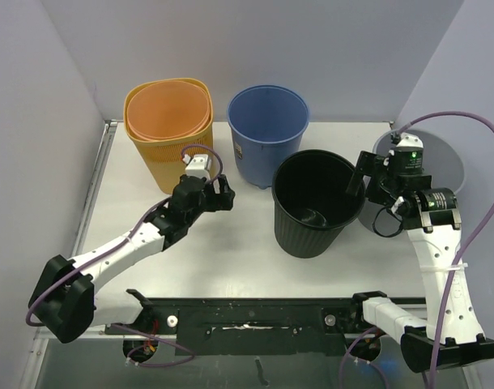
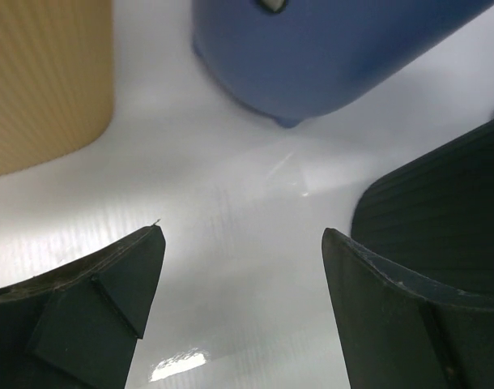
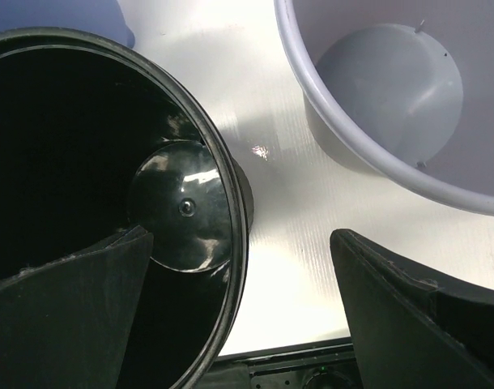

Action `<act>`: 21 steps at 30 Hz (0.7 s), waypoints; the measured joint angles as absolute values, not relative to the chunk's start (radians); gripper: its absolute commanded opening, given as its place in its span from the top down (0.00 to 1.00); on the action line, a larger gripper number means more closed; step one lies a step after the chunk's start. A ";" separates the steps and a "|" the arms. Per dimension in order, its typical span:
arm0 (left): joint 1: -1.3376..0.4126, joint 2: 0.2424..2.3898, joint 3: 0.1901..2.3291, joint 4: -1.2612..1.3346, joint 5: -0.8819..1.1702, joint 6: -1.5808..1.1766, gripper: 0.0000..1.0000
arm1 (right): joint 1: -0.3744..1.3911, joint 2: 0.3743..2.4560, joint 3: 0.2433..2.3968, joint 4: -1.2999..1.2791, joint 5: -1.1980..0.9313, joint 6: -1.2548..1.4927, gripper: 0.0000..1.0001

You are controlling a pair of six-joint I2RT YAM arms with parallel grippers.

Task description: Turn the large container upside down

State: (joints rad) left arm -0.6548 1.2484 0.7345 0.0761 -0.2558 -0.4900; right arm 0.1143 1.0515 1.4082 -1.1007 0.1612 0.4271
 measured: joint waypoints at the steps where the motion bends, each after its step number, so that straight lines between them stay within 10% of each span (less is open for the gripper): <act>1: -0.659 1.254 0.759 0.067 -0.239 -0.491 0.21 | 0.114 1.048 1.406 -1.101 0.162 0.428 0.02; 21: -0.765 1.248 1.027 -0.050 -0.158 -0.506 0.21 | 0.250 1.071 1.439 -0.977 0.070 0.469 0.03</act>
